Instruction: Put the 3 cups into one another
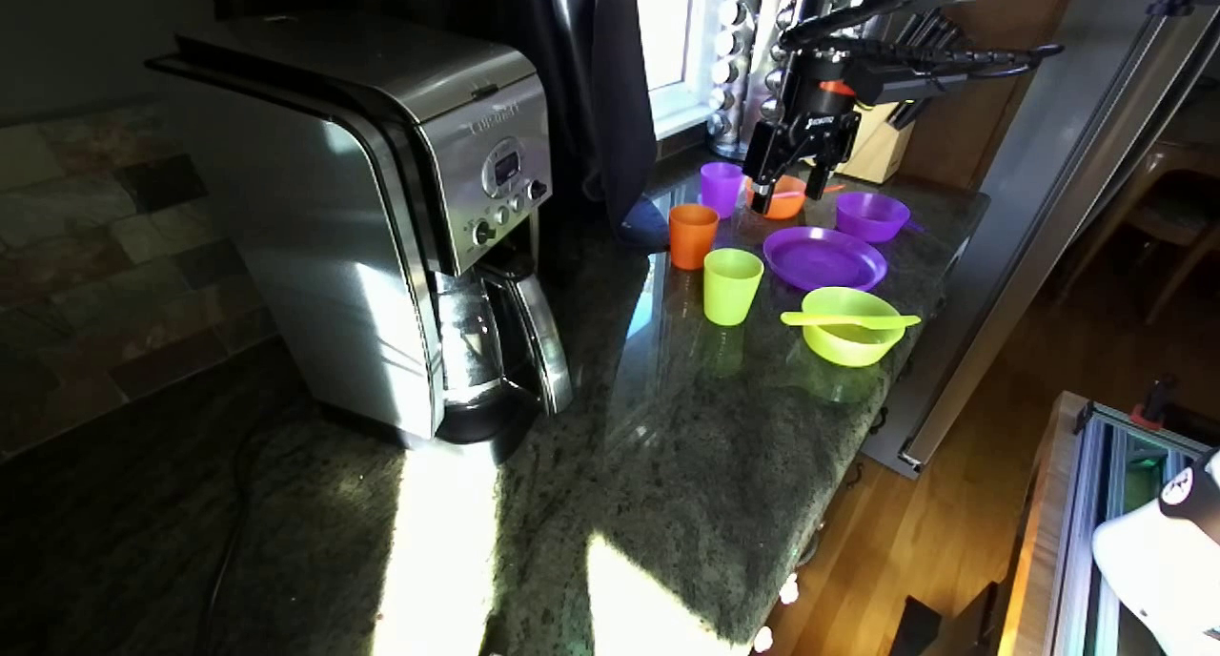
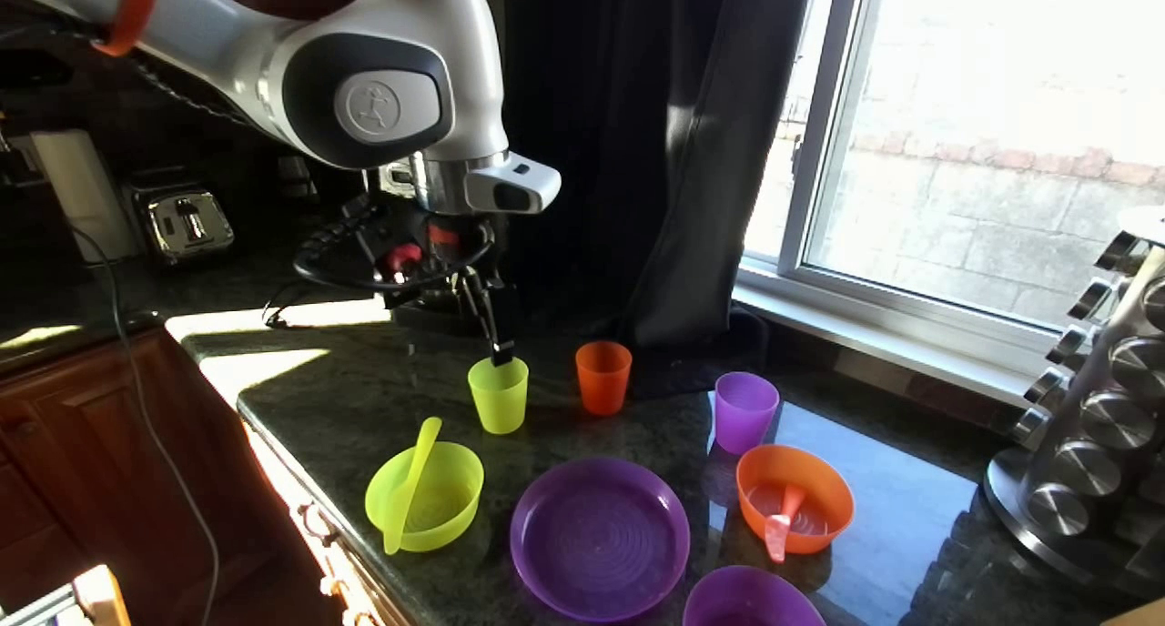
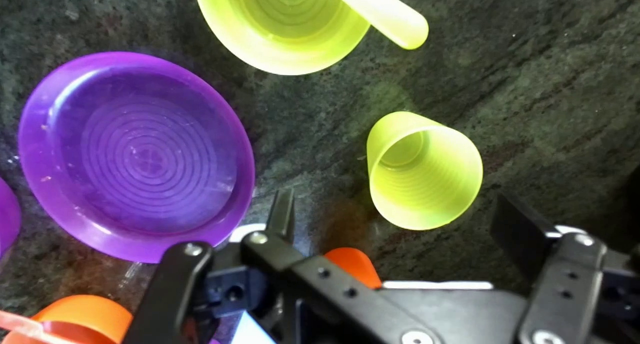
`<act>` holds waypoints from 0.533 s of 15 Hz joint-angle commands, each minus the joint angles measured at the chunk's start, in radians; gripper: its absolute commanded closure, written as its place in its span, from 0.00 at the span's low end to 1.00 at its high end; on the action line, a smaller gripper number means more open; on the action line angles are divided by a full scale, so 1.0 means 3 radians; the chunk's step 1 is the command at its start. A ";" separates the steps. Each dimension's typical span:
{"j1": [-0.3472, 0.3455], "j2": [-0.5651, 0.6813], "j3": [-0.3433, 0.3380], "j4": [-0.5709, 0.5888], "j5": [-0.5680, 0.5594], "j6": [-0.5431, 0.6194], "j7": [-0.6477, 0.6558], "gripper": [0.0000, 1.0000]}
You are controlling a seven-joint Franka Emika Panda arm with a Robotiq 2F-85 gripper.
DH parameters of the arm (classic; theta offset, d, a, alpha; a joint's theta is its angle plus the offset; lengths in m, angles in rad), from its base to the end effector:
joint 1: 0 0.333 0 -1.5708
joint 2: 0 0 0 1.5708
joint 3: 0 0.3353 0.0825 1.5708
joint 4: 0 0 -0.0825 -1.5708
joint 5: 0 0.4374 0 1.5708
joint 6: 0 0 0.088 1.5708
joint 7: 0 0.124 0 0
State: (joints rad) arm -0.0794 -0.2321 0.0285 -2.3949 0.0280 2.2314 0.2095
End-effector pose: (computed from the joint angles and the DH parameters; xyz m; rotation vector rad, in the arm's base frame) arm 0.5079 -0.0247 0.3849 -3.0884 0.4311 -0.1046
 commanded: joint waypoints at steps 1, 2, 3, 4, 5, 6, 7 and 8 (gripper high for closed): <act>0.0064 0.0218 -0.0079 -0.0015 0.0081 0.0199 -0.0136 0.00; 0.0074 0.0288 -0.0089 0.0000 0.0117 0.0224 -0.0177 0.00; 0.0077 0.0339 -0.0093 0.0005 0.0130 0.0253 -0.0197 0.00; 0.0082 0.0398 -0.0095 0.0016 0.0146 0.0285 -0.0208 0.00; 0.0085 0.0448 -0.0096 0.0020 0.0160 0.0321 -0.0221 0.00; 0.0088 0.0494 -0.0097 0.0027 0.0169 0.0340 -0.0229 0.00; 0.0090 0.0534 -0.0099 0.0030 0.0170 0.0363 -0.0235 0.00; 0.0090 0.0569 -0.0099 0.0033 0.0165 0.0388 -0.0237 0.00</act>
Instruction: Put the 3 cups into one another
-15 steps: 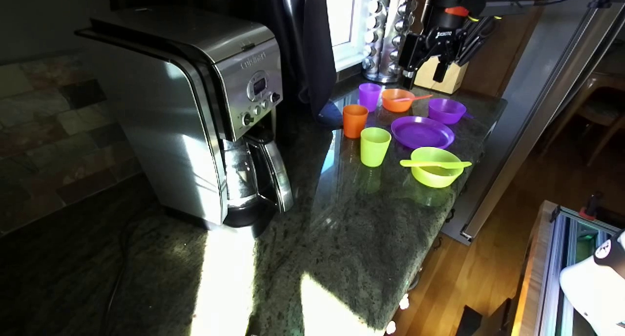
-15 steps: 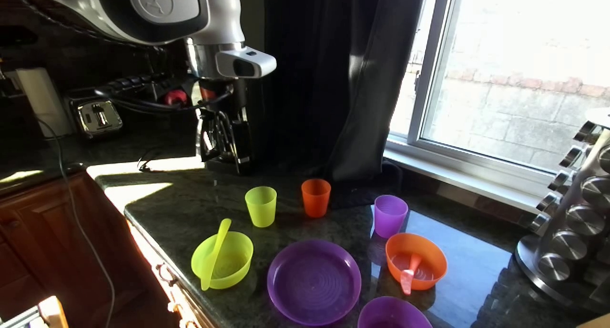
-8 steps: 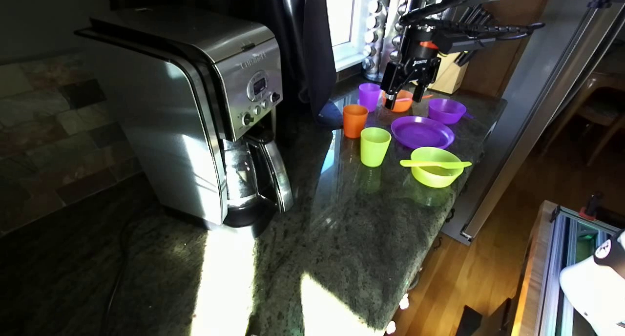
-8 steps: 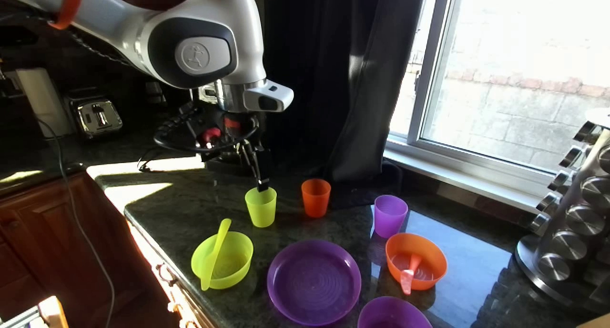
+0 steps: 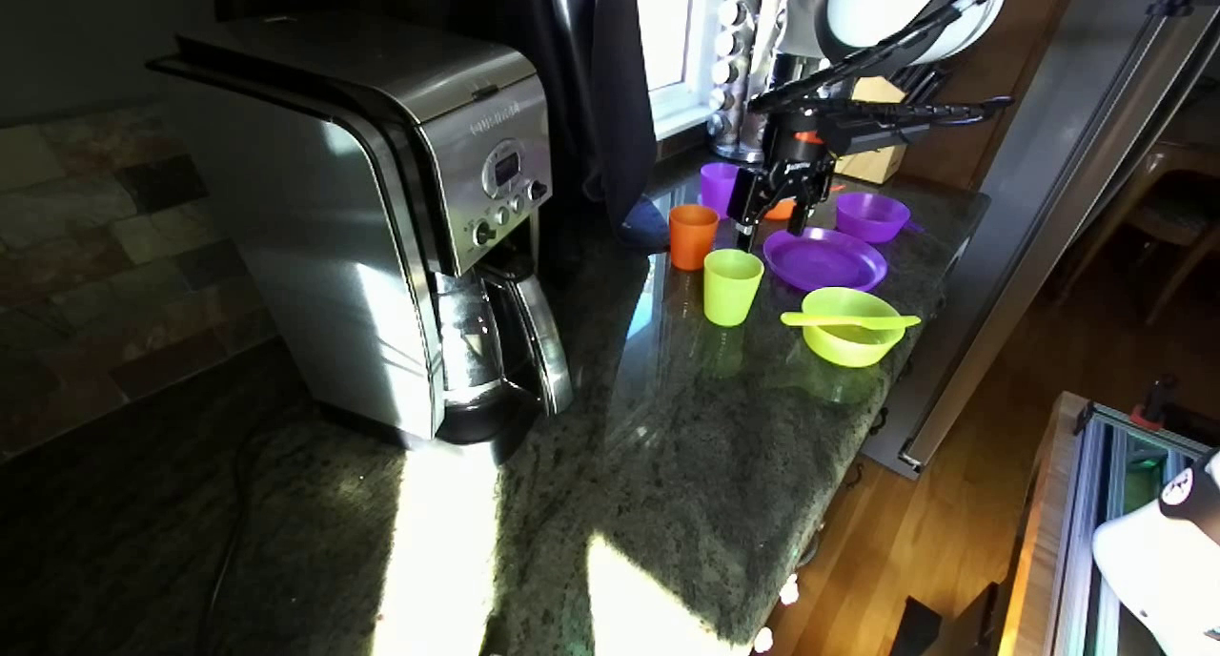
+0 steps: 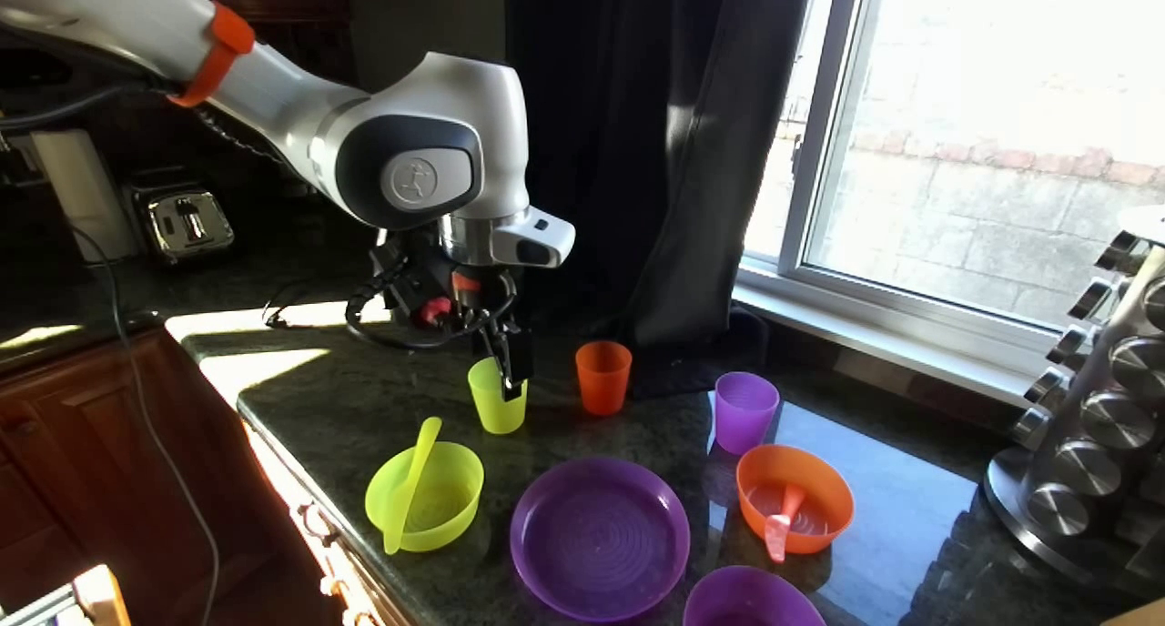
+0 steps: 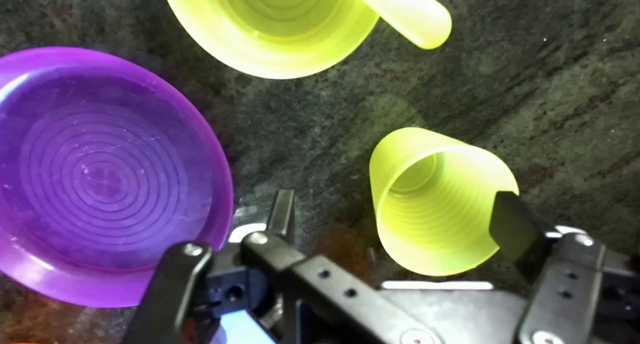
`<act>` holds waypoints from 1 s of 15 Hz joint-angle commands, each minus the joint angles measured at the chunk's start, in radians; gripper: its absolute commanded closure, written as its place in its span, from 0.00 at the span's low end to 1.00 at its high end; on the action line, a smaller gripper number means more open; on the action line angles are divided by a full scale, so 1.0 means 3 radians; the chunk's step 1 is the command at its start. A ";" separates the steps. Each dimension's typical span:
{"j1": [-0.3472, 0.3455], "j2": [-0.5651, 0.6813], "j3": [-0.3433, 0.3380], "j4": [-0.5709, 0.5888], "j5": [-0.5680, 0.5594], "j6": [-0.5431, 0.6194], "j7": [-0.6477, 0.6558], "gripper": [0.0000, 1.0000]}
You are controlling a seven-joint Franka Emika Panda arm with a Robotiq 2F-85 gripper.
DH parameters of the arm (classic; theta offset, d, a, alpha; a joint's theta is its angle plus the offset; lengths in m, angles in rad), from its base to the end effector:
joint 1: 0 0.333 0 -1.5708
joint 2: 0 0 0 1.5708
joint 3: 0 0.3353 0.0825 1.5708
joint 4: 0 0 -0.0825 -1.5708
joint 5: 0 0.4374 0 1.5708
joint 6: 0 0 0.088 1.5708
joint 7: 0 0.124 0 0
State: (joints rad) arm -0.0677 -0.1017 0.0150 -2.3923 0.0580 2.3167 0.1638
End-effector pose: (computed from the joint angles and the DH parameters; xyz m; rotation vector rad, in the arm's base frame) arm 0.5219 -0.0258 0.3270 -3.0732 0.3945 -0.0368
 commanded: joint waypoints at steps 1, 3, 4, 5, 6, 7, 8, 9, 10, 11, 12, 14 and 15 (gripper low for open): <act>0.0048 0.0171 -0.0056 0.0033 0.0053 0.0125 -0.0076 0.01; 0.0045 0.0229 -0.0063 0.0053 0.0070 0.0143 -0.0086 0.07; 0.0043 0.0254 -0.0067 0.0066 0.0070 0.0144 -0.0082 0.16; 0.0043 0.0275 -0.0071 0.0079 0.0077 0.0141 -0.0087 0.24; 0.0043 0.0291 -0.0075 0.0086 0.0096 0.0137 -0.0097 0.36; 0.0043 0.0306 -0.0078 0.0096 0.0104 0.0131 -0.0102 0.43; 0.0044 0.0327 -0.0080 0.0110 0.0107 0.0129 -0.0100 0.53; 0.0045 0.0342 -0.0080 0.0120 0.0112 0.0129 -0.0097 0.59; 0.0047 0.0359 -0.0080 0.0134 0.0119 0.0125 -0.0100 0.66; 0.0048 0.0373 -0.0079 0.0145 0.0121 0.0122 -0.0099 0.75; 0.0048 0.0387 -0.0078 0.0156 0.0125 0.0117 -0.0105 0.82; 0.0050 0.0404 -0.0077 0.0174 0.0132 0.0105 -0.0123 0.97; 0.0052 0.0397 -0.0077 0.0177 0.0132 0.0100 -0.0120 1.00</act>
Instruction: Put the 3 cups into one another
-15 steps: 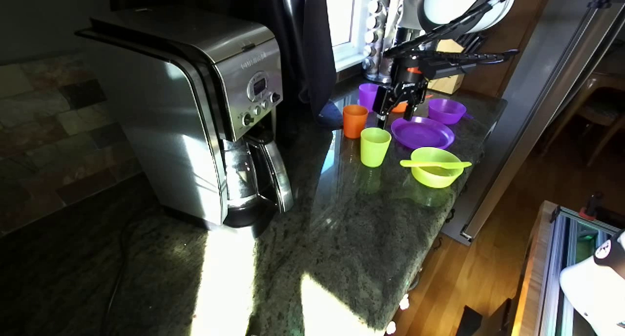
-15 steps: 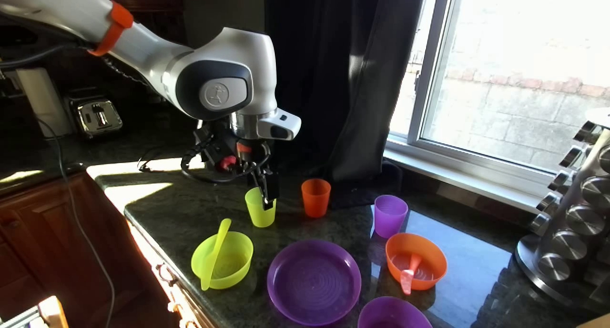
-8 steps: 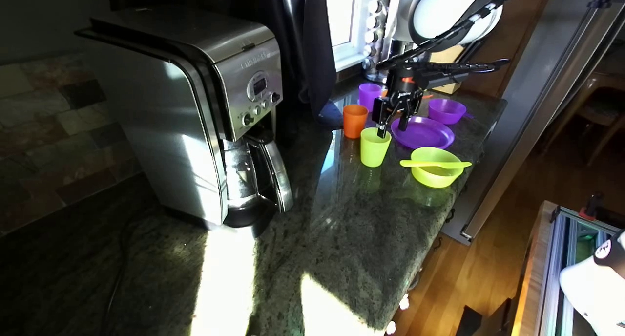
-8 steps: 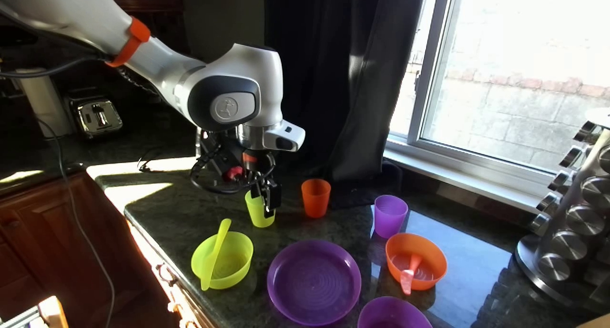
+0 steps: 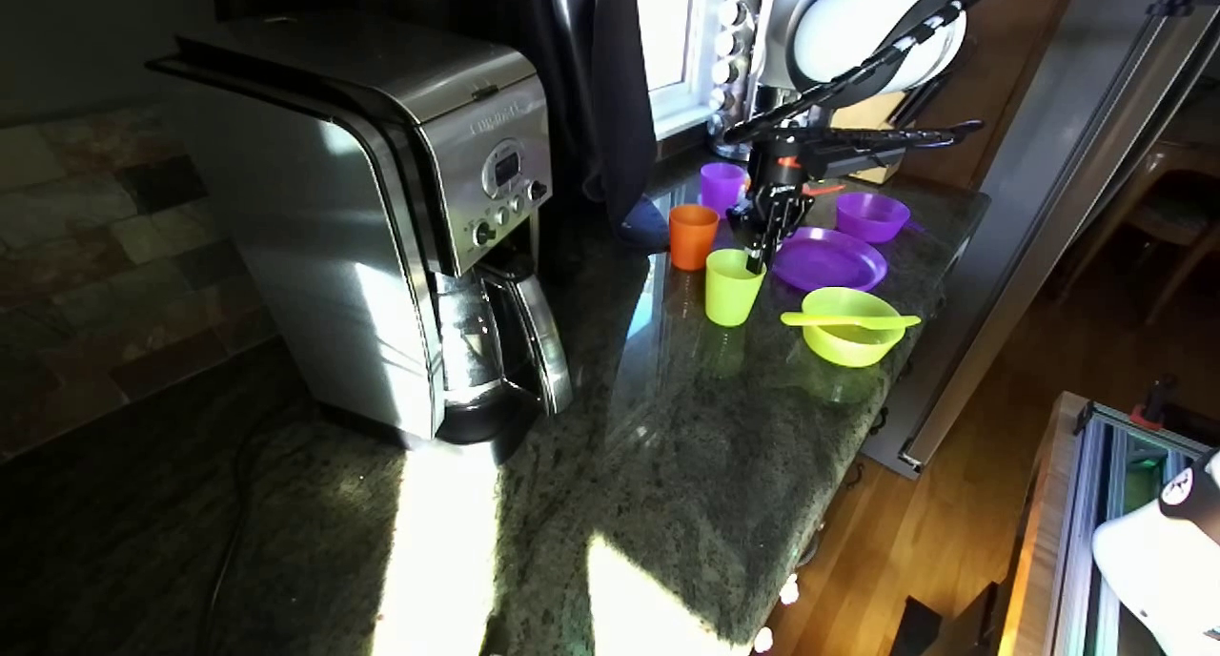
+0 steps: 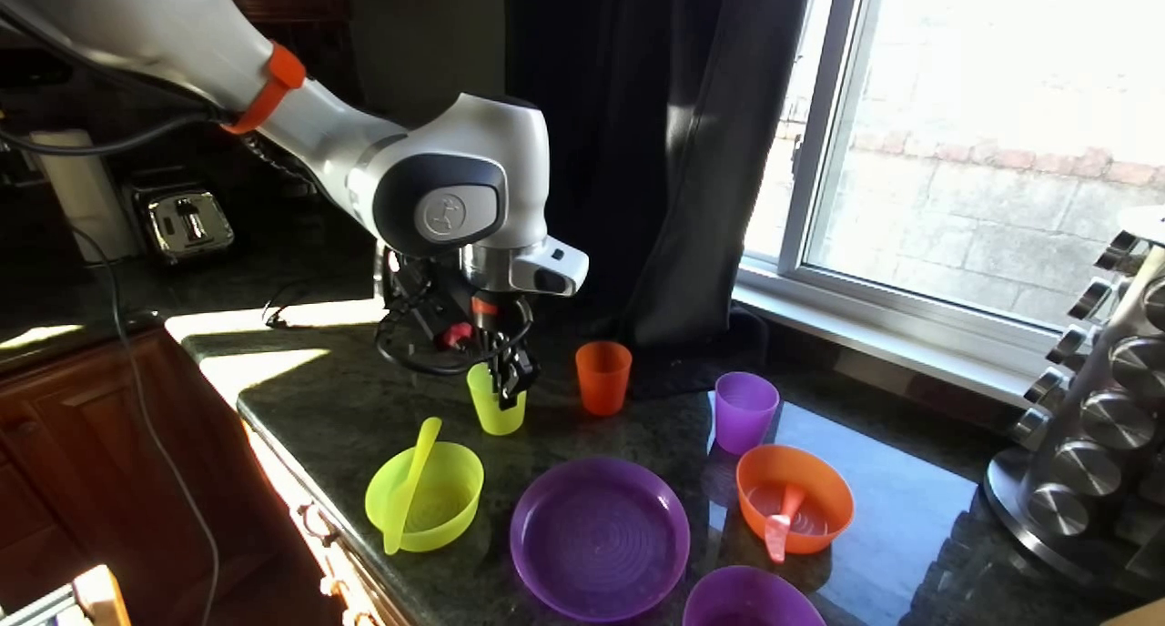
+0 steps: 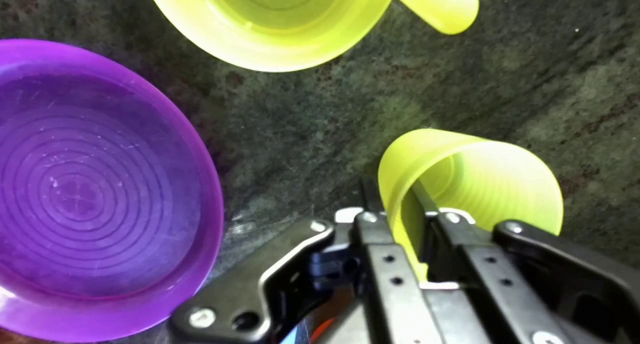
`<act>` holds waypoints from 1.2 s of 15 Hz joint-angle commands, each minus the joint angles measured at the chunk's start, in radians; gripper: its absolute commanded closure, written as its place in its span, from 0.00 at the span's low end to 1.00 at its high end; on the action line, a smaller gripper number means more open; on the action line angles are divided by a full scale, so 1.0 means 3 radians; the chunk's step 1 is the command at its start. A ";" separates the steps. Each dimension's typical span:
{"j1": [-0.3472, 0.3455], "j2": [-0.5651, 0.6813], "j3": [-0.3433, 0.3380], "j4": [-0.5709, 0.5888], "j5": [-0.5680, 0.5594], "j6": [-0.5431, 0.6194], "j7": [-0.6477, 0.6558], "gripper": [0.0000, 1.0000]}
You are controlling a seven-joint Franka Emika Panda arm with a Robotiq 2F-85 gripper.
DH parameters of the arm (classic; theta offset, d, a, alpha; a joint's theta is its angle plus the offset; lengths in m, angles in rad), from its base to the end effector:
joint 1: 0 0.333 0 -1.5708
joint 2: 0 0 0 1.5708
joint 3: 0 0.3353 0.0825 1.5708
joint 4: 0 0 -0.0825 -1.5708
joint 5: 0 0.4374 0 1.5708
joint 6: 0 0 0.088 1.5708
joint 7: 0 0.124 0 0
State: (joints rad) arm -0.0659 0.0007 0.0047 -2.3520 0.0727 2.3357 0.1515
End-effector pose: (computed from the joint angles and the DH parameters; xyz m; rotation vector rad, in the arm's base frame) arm 0.5363 -0.0308 0.2932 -3.0635 0.4060 0.0299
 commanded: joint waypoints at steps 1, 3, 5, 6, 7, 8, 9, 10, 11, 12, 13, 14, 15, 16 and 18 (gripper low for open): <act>0.0047 0.0048 -0.0042 0.0048 0.0093 0.0030 -0.0086 1.00; 0.0046 0.0005 -0.0045 0.0080 0.0167 -0.0010 -0.0128 1.00; 0.0042 -0.0074 -0.0049 0.0117 0.0389 -0.0124 -0.0294 0.99; 0.0035 -0.0128 -0.0058 0.0144 0.0475 -0.0183 -0.0320 0.99; 0.0030 -0.0173 -0.0069 0.0173 0.0556 -0.0225 -0.0321 0.99; 0.0021 -0.0233 -0.0087 0.0226 0.0658 -0.0294 -0.0313 0.99; 0.0011 -0.0276 -0.0109 0.0287 0.0711 -0.0377 -0.0255 0.99; 0.0001 -0.0324 -0.0131 0.0339 0.0727 -0.0392 -0.0189 0.99; -0.0010 -0.0354 -0.0152 0.0409 0.0688 -0.0438 -0.0109 0.99; -0.0024 -0.0366 -0.0172 0.0490 0.0634 -0.0459 -0.0008 0.99; -0.0038 -0.0358 -0.0192 0.0588 0.0607 -0.0491 0.0070 0.99; -0.0054 -0.0325 -0.0209 0.0688 0.0567 -0.0466 0.0163 0.99; -0.0067 -0.0287 -0.0222 0.0783 0.0518 -0.0493 0.0232 0.99; -0.0079 -0.0233 -0.0234 0.0875 0.0469 -0.0488 0.0306 0.99; -0.0101 -0.0118 -0.0250 0.1033 0.0351 -0.0539 0.0448 0.99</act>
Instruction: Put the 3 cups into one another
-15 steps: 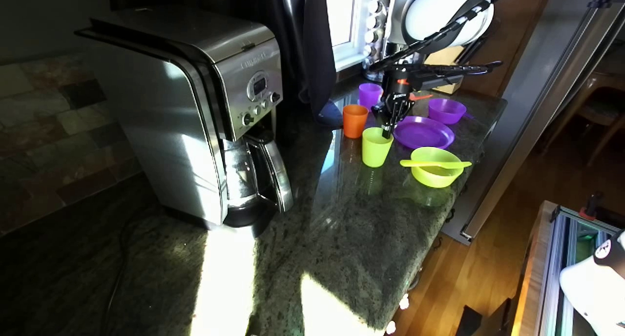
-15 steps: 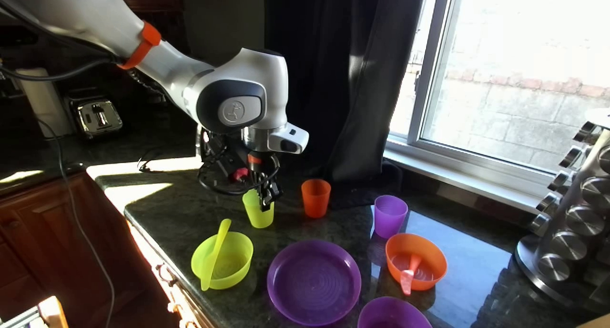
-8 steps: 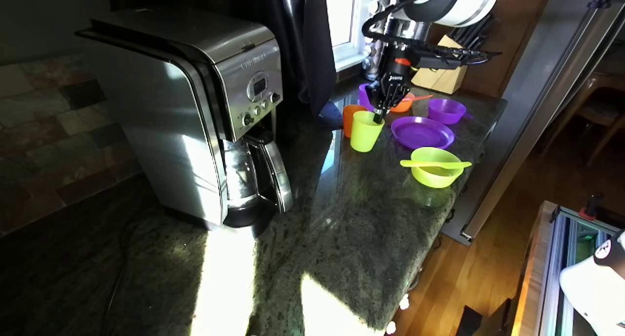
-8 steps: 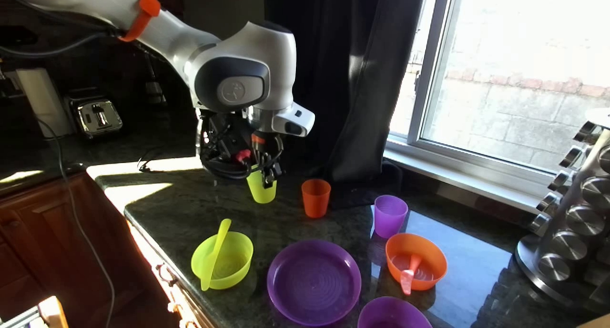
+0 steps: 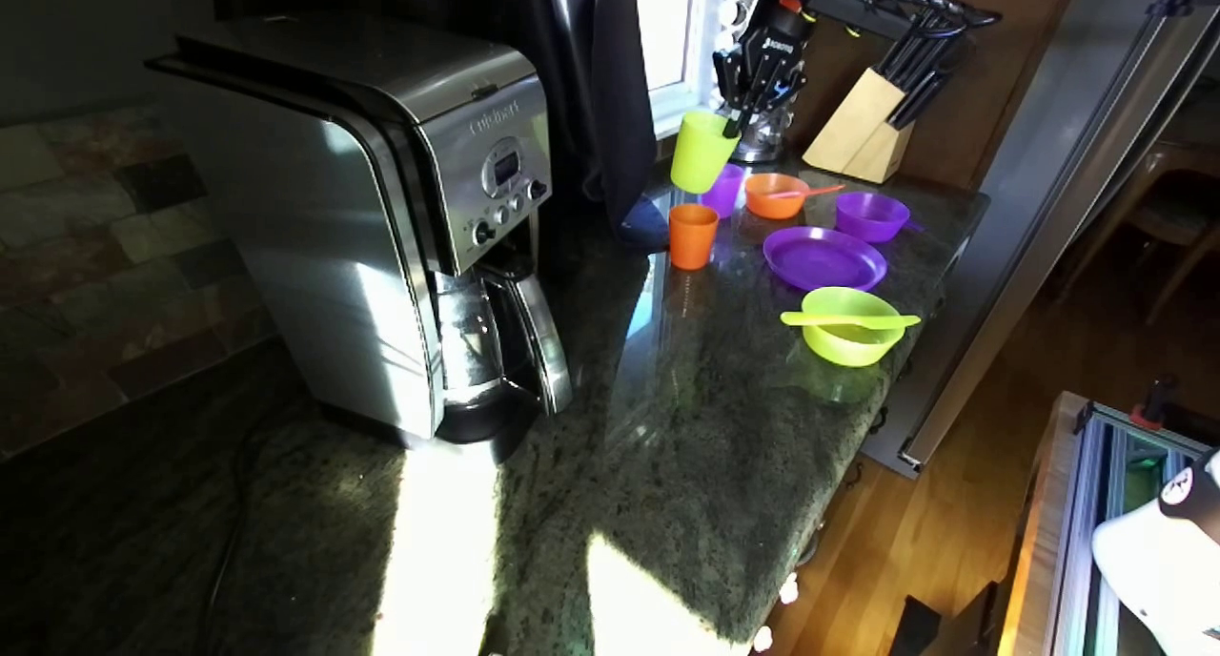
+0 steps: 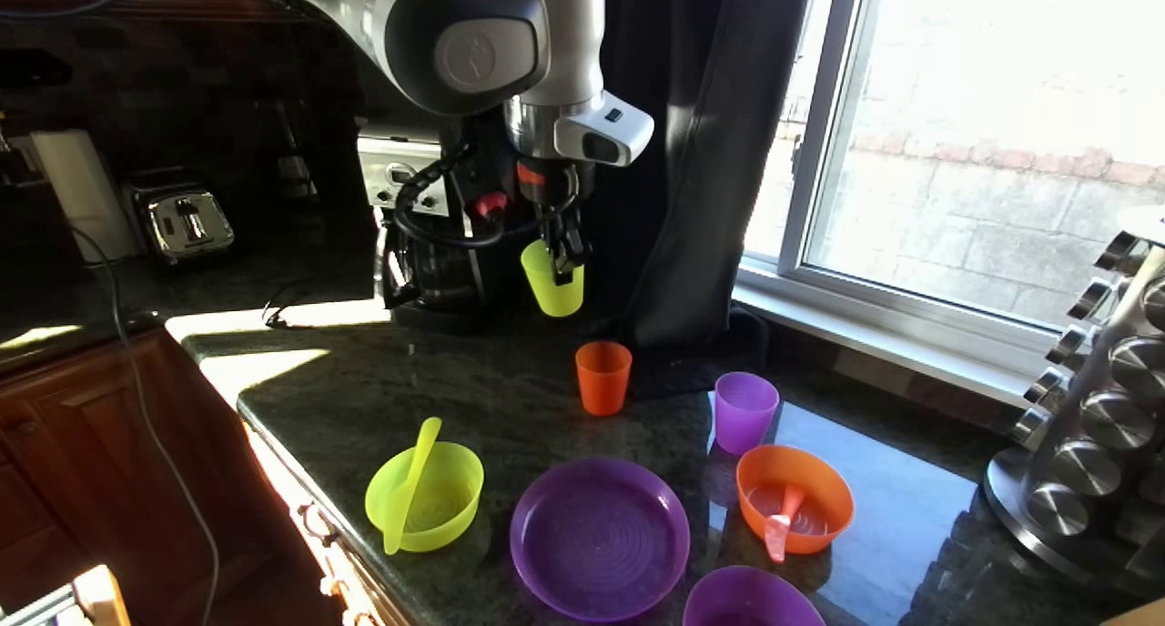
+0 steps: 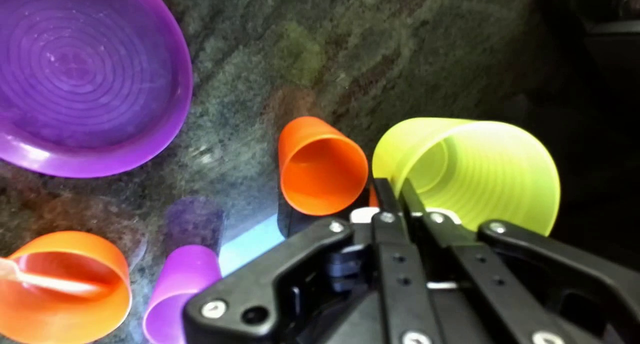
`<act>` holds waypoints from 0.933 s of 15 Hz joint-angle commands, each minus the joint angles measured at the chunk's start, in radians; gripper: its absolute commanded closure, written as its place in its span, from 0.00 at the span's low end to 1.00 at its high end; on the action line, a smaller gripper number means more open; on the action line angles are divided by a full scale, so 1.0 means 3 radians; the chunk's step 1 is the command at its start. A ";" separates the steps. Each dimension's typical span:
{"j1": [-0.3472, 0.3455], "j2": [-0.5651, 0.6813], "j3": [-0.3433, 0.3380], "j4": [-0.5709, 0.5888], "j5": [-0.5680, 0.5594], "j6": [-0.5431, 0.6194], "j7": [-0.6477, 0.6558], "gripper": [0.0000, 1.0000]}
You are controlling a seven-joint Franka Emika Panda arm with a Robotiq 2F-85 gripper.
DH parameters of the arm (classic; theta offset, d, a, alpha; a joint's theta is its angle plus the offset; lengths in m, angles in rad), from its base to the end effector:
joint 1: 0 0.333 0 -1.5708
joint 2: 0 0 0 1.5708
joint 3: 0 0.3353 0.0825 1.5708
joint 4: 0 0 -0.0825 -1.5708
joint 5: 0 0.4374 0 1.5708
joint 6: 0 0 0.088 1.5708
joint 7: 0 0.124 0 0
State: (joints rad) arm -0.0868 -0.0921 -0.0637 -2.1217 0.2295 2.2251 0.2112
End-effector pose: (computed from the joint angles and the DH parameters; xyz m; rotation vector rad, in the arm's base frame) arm 0.5857 -0.0790 0.4512 -2.8369 0.7007 -0.2762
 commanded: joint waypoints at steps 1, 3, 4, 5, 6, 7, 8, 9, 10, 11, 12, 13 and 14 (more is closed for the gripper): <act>-0.0041 0.0249 -0.0028 0.0330 -0.0241 -0.0205 0.0322 0.99; -0.0049 0.0370 -0.0046 0.0450 -0.0323 -0.0295 0.0414 0.99; -0.0049 0.0424 -0.0055 0.0500 -0.0355 -0.0322 0.0453 0.99; -0.0047 0.0489 -0.0066 0.0550 -0.0390 -0.0353 0.0484 0.99; -0.0044 0.0549 -0.0077 0.0592 -0.0405 -0.0376 0.0499 0.99; -0.0041 0.0603 -0.0087 0.0635 -0.0418 -0.0392 0.0528 0.99; -0.0040 0.0657 -0.0094 0.0664 -0.0393 -0.0390 0.0505 0.99; -0.0038 0.0705 -0.0100 0.0692 -0.0378 -0.0377 0.0497 0.99; -0.0038 0.0761 -0.0104 0.0726 -0.0355 -0.0408 0.0474 0.99; -0.0036 0.0806 -0.0111 0.0750 -0.0365 -0.0411 0.0487 0.99; -0.0036 0.0845 -0.0114 0.0775 -0.0357 -0.0429 0.0481 0.99; -0.0033 0.0878 -0.0118 0.0795 -0.0364 -0.0444 0.0489 0.99; -0.0032 0.0908 -0.0122 0.0815 -0.0365 -0.0480 0.0485 0.99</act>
State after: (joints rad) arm -0.1002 0.1409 -0.0915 -1.9243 0.1240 2.1364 0.3385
